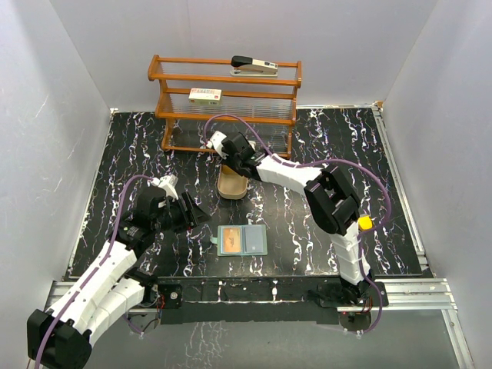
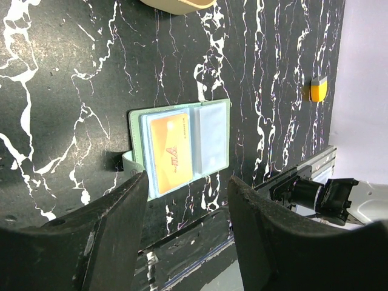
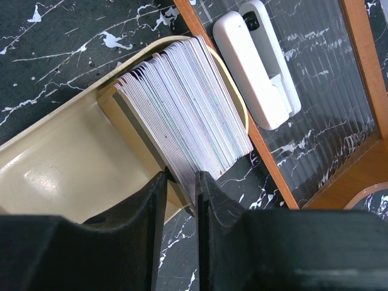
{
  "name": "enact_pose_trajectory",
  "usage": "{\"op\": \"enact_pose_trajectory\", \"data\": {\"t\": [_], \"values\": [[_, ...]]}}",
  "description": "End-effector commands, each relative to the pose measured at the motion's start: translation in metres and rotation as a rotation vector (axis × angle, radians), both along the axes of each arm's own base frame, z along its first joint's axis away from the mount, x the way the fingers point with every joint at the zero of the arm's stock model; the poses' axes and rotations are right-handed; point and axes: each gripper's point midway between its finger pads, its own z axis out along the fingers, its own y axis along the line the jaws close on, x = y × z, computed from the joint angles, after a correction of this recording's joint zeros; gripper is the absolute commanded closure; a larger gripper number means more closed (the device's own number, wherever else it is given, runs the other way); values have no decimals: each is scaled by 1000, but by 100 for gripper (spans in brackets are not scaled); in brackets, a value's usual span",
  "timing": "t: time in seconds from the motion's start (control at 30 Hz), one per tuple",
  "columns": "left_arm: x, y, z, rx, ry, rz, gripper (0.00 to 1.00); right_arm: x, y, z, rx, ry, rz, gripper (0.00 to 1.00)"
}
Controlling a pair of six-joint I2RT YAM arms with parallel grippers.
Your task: Put the credit cards into the card holder
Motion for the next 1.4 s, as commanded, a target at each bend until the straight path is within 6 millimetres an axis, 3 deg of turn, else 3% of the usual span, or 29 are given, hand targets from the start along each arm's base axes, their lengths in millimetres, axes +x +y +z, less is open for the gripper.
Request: {"op": "enact_pose_trajectory", "data": {"t": [0.0, 0.07, 0.37, 0.73, 0.87, 1.0, 1.37], "values": [[-2, -4, 1, -17, -1, -18, 46, 21, -6, 69, 78, -146, -38, 96], [-1, -4, 3, -18, -4, -19, 46, 20, -5, 72, 85, -142, -29, 100], [-4, -3, 5, -16, -3, -19, 46, 5, -1, 76, 107, -95, 30, 100], [-6, -7, 6, -34, 14, -39, 51, -32, 7, 100, 296, -25, 67, 100], [-7, -6, 6, -24, 18, -43, 51, -42, 13, 93, 328, 8, 105, 100], [-8, -4, 6, -18, 14, -36, 50, -38, 13, 78, 290, 31, 108, 100], [-9, -3, 0, -12, 26, -31, 50, -44, 24, 65, 308, 80, 157, 100]]}}
